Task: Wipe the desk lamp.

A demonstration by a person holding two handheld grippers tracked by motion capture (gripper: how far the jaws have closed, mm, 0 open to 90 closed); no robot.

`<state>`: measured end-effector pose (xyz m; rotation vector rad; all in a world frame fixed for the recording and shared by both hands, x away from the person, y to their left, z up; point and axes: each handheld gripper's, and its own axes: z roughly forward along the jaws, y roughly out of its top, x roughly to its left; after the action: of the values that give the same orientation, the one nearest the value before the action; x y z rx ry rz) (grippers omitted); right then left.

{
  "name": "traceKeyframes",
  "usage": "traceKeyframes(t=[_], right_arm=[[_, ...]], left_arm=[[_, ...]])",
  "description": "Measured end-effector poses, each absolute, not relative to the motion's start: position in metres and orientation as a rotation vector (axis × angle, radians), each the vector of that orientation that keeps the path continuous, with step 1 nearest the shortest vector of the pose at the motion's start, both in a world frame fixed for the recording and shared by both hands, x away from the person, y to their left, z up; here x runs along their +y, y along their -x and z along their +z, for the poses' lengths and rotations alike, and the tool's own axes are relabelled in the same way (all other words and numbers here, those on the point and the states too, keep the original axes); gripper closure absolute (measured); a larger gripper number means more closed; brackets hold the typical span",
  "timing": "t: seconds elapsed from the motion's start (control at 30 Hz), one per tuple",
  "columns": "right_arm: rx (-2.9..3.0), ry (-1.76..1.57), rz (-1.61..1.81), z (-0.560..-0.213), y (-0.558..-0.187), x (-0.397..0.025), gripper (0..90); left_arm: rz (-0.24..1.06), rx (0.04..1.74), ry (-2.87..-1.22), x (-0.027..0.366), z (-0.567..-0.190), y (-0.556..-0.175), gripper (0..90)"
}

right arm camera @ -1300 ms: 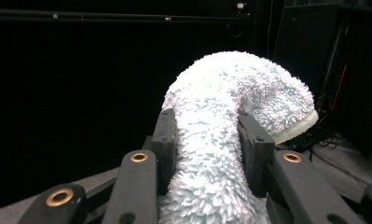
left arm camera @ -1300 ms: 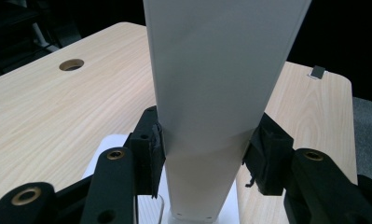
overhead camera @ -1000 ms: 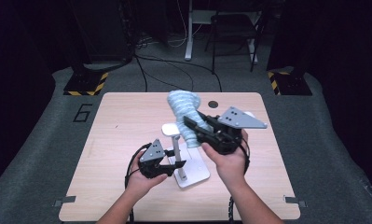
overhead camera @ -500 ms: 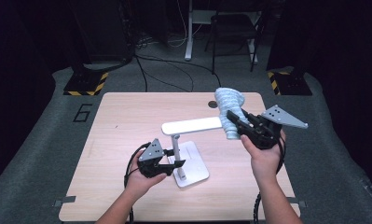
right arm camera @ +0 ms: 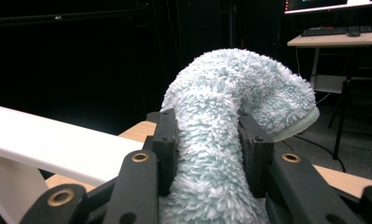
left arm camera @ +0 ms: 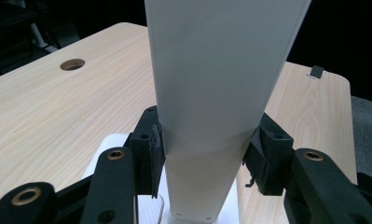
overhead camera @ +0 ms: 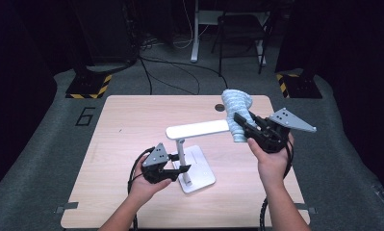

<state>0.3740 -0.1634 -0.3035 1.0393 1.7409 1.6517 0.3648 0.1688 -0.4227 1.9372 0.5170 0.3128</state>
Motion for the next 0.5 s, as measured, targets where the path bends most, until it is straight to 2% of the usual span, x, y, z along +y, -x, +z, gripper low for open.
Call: traceKeyframes(t=[0.5], right_arm=[[1.646, -1.196, 1.544, -0.318, -0.379, -0.222, 65.2]], left_arm=[[0.305, 0.505, -1.939, 0.177, -0.423, -0.369, 52.7]])
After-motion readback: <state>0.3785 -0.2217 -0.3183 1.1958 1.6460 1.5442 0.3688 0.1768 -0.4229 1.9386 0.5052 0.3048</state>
